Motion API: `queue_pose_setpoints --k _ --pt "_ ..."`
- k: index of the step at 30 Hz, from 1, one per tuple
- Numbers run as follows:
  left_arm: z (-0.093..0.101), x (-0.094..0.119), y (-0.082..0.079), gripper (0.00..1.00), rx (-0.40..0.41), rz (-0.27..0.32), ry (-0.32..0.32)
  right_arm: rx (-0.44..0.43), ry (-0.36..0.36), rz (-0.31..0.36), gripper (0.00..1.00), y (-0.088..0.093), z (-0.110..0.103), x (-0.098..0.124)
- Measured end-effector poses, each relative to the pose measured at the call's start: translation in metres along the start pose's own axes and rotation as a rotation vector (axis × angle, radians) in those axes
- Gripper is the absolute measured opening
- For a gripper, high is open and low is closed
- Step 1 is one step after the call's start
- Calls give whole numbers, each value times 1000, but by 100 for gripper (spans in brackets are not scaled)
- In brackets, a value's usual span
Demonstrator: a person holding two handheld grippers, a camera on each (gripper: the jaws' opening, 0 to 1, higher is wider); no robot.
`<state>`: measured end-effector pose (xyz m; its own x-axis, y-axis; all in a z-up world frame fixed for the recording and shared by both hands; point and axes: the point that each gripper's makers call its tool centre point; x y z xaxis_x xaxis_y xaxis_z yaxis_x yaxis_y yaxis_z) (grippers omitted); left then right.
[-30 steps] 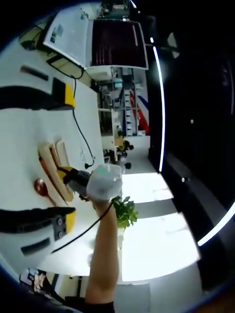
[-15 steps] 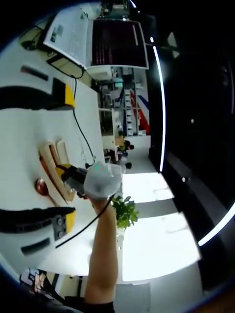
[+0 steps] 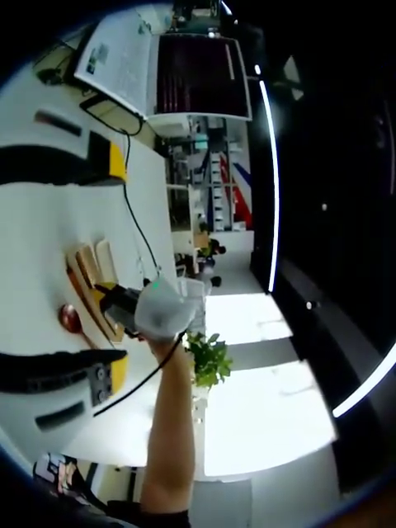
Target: Arrange the utensils inside the cutlery case until each visible utensil rests in its matching compartment.
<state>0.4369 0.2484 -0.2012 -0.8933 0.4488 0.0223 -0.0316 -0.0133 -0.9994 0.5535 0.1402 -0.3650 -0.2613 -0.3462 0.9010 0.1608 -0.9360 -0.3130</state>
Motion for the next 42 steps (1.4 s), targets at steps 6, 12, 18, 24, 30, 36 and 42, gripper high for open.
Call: queue_pose_setpoints --k 6,12,18,24,30,36,42 --pt "-3 2 -1 86 3 5 -6 9 20 -22 7 3 1 11" --pt "-2 2 1 86 2 3 -6 24 43 -16 7 -6 -4 34" --pt "1 5 -1 86 -2 9 -1 -10 -129 61 7 -21 -48 31" --pt "-5 8 -2 86 2 19 -16 -64 -140 25 8 -11 -49 16" --pt "-14 9 0 85 18 16 -32 -82 -131 16 8 -1 -49 6" --pt "-18 12 -3 85 23 26 -46 -123 -80 16 8 1 -37 8" --pt "-17 11 -2 85 20 21 -42 -113 -72 14 9 1 -36 7"
Point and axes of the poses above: the point that each gripper's makers call its tool centre point, and the gripper's own axes: x roughly backward along the fingers, z roughly to its right, y roughly out of its underside, and after that the axes turned 3 degrees about x, right-handed
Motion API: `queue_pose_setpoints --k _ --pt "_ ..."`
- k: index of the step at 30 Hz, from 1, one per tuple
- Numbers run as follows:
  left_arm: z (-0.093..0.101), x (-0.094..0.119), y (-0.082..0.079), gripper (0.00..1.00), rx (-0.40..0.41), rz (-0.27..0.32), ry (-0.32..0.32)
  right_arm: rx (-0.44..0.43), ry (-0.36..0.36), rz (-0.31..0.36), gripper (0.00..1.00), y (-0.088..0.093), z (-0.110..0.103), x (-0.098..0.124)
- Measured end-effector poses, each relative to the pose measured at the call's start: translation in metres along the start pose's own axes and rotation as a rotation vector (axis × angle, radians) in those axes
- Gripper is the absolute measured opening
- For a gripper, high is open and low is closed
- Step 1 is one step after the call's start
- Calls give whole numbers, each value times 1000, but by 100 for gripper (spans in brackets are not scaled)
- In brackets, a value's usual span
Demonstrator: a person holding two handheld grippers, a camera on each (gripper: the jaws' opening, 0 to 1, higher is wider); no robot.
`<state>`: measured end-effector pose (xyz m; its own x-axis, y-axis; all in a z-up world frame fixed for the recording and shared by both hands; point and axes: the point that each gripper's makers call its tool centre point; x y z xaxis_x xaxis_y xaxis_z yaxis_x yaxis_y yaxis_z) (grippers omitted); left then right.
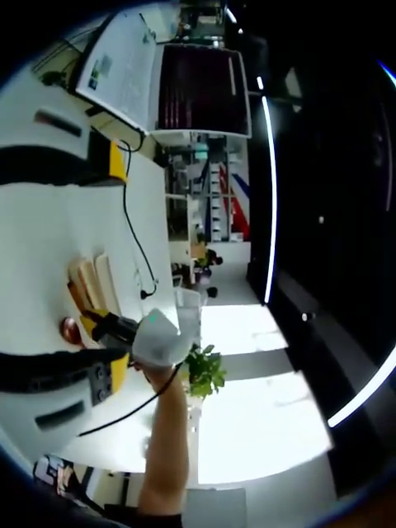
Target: Arrange the utensils inside the cutlery case until each visible utensil rests in its matching compartment.
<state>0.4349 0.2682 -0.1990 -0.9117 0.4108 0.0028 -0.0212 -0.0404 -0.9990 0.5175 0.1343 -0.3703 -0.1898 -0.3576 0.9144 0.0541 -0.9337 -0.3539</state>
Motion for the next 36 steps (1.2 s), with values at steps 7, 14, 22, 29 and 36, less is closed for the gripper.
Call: queue_pose_setpoints --k 7,14,22,29,36 --pt "1 -1 0 85 -2 -2 4 5 4 -17 12 1 3 -3" --pt "-2 0 -1 85 2 0 1 -3 -6 -42 12 7 3 -8" --pt "-2 0 -1 85 3 -1 -1 -50 -30 -27 12 9 3 -11" --pt "0 0 -2 85 -2 0 6 -214 -109 50 5 11 -1 -12" --pt "0 -2 0 85 0 -6 0 -156 -85 62 3 9 0 -12"
Point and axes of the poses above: the point that each gripper's makers call its tool centre point, and the gripper's own axes: x roughly backward along the fingers, z roughly to its right, y roughly out of its underside, and after that the axes turned 3 degrees about x, right-handed
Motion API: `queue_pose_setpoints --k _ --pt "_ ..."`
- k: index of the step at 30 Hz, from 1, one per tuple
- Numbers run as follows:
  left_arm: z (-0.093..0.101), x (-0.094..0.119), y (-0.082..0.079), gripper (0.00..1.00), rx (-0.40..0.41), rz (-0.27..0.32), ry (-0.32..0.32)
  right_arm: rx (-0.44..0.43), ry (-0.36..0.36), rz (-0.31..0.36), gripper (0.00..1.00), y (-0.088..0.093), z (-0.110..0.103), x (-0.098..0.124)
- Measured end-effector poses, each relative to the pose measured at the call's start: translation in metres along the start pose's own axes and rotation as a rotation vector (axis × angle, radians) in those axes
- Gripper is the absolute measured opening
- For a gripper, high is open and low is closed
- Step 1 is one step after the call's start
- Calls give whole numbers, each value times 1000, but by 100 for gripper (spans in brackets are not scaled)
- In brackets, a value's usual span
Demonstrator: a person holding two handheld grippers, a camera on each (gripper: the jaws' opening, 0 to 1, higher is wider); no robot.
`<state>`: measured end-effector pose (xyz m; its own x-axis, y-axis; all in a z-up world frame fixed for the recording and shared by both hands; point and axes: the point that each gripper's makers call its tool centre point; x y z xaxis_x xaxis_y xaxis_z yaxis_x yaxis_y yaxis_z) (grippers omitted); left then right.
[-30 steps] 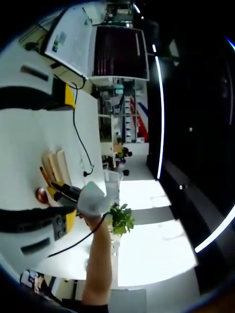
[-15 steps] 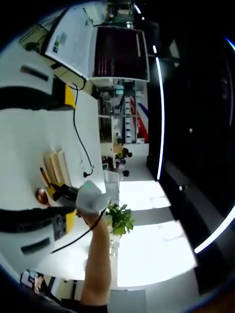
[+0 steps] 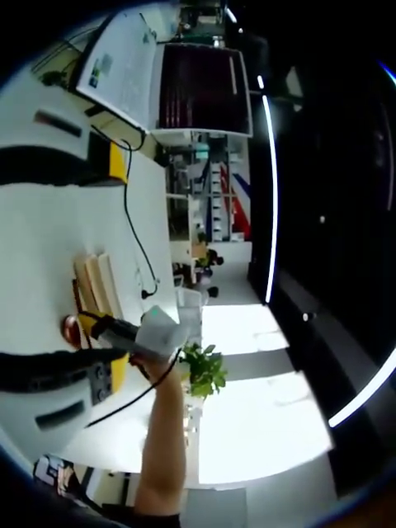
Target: Arrange the utensils inside the cutlery case until each visible utensil rests in its matching compartment.
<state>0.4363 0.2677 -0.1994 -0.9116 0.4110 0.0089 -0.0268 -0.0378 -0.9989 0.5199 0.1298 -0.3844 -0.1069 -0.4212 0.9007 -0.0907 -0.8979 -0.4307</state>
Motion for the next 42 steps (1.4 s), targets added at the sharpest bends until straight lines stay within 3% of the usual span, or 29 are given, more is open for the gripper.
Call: queue_pose_setpoints --k 3,5,12,23,35,42 --pt "3 -1 0 85 -5 -2 8 -11 12 -15 3 0 -2 0" --pt "3 -1 1 85 -5 -3 10 43 20 -30 3 -1 -1 0" --pt "3 -2 2 85 -4 -6 9 82 35 -53 2 -1 -1 1" --pt "-1 -3 1 85 -2 -3 2 105 3 -95 2 0 -7 7" --pt "-3 -1 -1 87 -6 5 -5 153 76 -88 3 -25 -1 46" --pt "-2 -3 2 92 -36 -7 -4 212 195 -30 3 -44 15 55"
Point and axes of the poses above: the point that each gripper's makers call its tool centre point, and the gripper's own axes: x roughly backward along the fingers, z roughly to its right, y roughly out of its underside, and after that the axes turned 3 degrees about x, right-handed
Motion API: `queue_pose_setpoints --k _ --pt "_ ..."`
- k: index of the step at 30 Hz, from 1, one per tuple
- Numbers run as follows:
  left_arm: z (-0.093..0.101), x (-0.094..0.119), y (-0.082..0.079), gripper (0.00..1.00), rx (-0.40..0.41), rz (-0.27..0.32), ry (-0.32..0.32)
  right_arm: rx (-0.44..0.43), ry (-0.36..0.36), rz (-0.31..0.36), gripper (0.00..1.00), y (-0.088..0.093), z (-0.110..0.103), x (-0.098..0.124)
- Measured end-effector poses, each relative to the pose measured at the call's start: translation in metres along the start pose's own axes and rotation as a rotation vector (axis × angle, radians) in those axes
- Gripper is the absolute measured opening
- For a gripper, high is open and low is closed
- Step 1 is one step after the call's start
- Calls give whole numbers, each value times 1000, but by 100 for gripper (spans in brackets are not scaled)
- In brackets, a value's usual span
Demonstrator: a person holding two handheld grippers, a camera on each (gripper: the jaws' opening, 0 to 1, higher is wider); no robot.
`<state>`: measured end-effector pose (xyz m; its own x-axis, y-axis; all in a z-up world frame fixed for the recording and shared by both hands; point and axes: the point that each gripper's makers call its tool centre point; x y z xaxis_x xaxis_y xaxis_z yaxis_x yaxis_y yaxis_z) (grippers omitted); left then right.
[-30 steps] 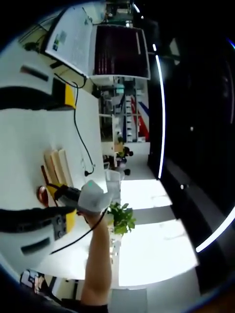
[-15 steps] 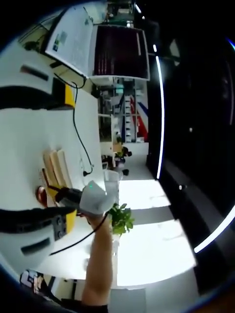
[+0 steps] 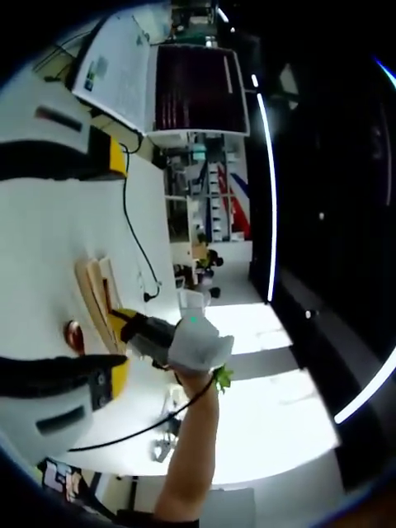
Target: Arrange the utensils inside the cutlery case until each visible utensil rests in its matching compartment.
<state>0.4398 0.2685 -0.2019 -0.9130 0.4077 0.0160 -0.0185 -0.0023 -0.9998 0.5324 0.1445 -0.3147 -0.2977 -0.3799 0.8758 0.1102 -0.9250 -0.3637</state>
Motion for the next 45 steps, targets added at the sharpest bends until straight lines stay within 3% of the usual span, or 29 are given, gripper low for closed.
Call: queue_pose_setpoints --k 9,20,25,31,39,45 --pt "-4 1 1 100 -10 -5 -29 31 46 -12 3 4 10 -18" --pt "-6 0 5 99 1 -17 -38 81 84 -59 2 3 19 -29" --pt "-7 -1 6 98 8 -17 -38 36 65 -98 3 13 18 -38" --pt "-6 -2 8 98 10 -24 -35 -18 53 -75 3 17 16 -42" --pt "-4 -5 9 97 9 -31 -31 -55 75 -96 3 24 22 -42" --pt "-4 -5 9 97 9 -33 -30 -89 76 -115 10 29 23 -44"
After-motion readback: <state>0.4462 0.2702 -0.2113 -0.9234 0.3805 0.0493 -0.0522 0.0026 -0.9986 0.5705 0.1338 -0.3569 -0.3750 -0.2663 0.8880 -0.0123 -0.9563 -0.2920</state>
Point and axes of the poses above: the point that each gripper's makers call its tool centre point, and the gripper's own axes: x roughly backward along the fingers, z roughly to its right, y roughly out of its underside, and after that the axes turned 3 degrees about x, right-handed
